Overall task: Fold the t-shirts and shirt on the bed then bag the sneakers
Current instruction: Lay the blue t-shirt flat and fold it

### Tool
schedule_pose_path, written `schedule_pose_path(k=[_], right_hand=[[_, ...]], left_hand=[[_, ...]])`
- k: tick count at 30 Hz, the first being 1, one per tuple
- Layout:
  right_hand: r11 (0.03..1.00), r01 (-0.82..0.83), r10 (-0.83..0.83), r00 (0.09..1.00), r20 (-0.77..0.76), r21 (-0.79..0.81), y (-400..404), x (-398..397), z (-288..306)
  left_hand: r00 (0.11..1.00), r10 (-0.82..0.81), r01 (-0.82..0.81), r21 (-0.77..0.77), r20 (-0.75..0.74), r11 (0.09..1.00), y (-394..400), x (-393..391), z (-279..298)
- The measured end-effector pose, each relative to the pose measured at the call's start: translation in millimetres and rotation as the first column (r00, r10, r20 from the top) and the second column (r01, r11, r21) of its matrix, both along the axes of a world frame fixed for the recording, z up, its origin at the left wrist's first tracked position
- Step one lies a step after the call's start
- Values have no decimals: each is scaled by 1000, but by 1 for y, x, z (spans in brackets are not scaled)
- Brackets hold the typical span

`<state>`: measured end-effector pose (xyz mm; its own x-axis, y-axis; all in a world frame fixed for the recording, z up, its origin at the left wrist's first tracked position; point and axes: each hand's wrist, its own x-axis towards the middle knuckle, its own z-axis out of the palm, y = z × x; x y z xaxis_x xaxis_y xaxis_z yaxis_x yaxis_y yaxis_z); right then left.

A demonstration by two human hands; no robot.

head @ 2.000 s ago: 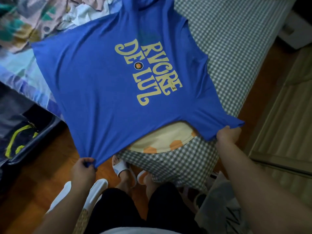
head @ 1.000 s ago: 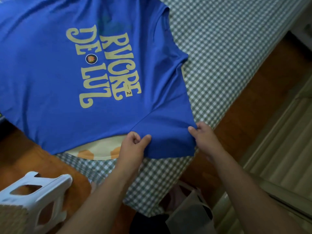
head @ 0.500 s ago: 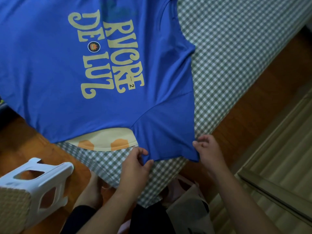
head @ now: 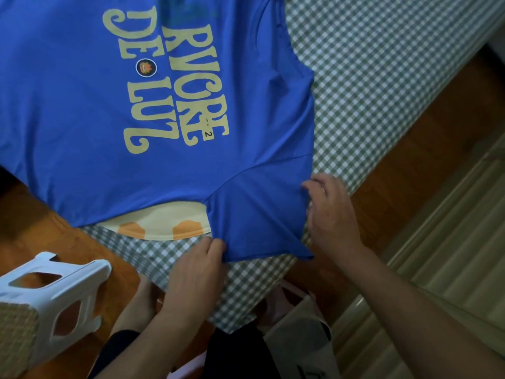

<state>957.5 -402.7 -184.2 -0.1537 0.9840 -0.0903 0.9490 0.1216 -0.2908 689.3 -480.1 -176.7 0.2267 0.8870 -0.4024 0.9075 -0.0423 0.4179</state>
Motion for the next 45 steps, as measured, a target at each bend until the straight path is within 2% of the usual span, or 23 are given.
schedule_pose_path(k=[1,2,3,4,5,6,7,8,10,12,13,18,21,23,26,27,29,31,33,37,41,43,45], right_hand=[[996,-79,79,997,-15,29,17,2,-6],[997,-82,83,995,-51,11,36,4,-14],[999,-4,-1,994,-113,-47,56,3,-18],[980,164,-182,967,-178,-113,76,1,-19],[913,365,-398,895,-203,-182,94,-1,-24],[779,552,-613,769,-181,-297,111,-5,-26],[653,646,-733,671,-116,-395,123,-9,-31],[600,659,-763,642,-75,-454,129,-12,-34],[538,646,-806,582,-107,-542,129,-13,-40],[463,675,-871,465,-157,-574,119,-9,-40],[442,701,-887,436,-154,-560,114,-5,-41],[532,700,-815,576,-65,-476,107,-4,-34],[502,651,-829,549,-103,-569,106,4,-34],[528,636,-805,586,-94,-563,106,8,-28],[787,556,-600,791,-119,-269,135,13,-22],[853,477,-512,845,-157,-213,152,13,-21],[919,342,-378,905,-194,-196,192,11,-24],[932,277,-319,933,-167,-234,227,18,-35],[925,239,-285,951,-124,-294,249,29,-46],[930,160,-177,984,-21,-331,267,44,-50],[924,259,-252,966,59,-283,278,43,-52],[916,300,-279,953,113,-265,277,34,-54],[931,327,-309,942,128,-160,270,27,-55]], left_hand=[[999,-44,45,31,-7,999,1,-3,-1],[997,-79,80,67,-12,995,2,-7,-2],[995,-102,103,96,-13,990,3,-9,-2],[993,-118,119,113,-14,987,4,-11,-2],[992,-128,129,122,-16,984,5,-12,-1],[991,-130,131,125,-18,983,5,-13,-1],[992,-125,127,122,-18,984,6,-14,-2],[993,-117,118,116,-16,986,6,-14,-2],[995,-101,100,104,0,989,7,-14,-3],[995,-95,94,98,7,991,8,-14,-3],[996,-94,93,94,4,991,9,-13,-2],[994,-107,109,103,-26,989,7,-12,-2],[987,-154,159,124,-49,979,6,-15,-1],[980,-188,194,125,-61,973,4,-16,-1],[981,-190,191,85,-27,978,4,-15,3],[984,-179,178,102,7,979,11,-15,4],[987,-145,130,181,72,975,38,-13,5],[992,-100,79,251,74,965,80,-11,1],[997,-80,76,243,8,967,118,-11,-7],[962,-227,251,166,-153,954,134,-3,-26],[903,-394,425,222,-170,878,102,16,-44],[903,-387,422,215,-185,881,92,20,-50],[909,-362,402,216,-205,890,88,21,-52]])
